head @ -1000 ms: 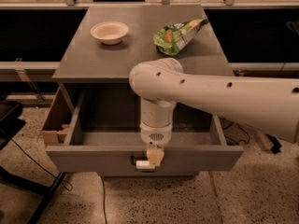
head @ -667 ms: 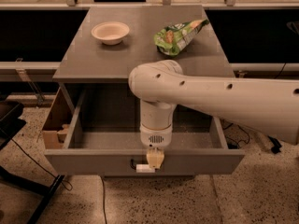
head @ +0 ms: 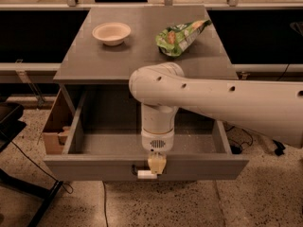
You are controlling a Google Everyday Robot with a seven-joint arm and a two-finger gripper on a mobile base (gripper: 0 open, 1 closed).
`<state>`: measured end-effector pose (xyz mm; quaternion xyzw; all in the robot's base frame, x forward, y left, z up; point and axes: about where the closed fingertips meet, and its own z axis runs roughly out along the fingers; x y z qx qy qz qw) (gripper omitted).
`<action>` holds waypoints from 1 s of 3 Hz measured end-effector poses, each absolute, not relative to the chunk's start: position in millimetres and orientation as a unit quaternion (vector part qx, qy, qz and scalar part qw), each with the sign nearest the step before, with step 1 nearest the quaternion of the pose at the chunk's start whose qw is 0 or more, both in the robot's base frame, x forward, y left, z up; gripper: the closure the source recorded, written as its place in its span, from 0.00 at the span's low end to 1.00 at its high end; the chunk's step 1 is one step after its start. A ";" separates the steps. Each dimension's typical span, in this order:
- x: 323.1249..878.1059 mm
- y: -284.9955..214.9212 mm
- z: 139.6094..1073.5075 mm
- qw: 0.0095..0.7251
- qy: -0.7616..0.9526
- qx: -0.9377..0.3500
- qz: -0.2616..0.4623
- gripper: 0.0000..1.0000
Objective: Open top drawer
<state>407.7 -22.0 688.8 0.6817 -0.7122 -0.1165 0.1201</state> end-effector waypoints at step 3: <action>339.1 -24.1 712.0 0.198 -0.707 0.664 -0.143 1.00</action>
Offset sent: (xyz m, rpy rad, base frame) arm -0.3168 0.0013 0.1614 -0.3826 0.7503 -0.0391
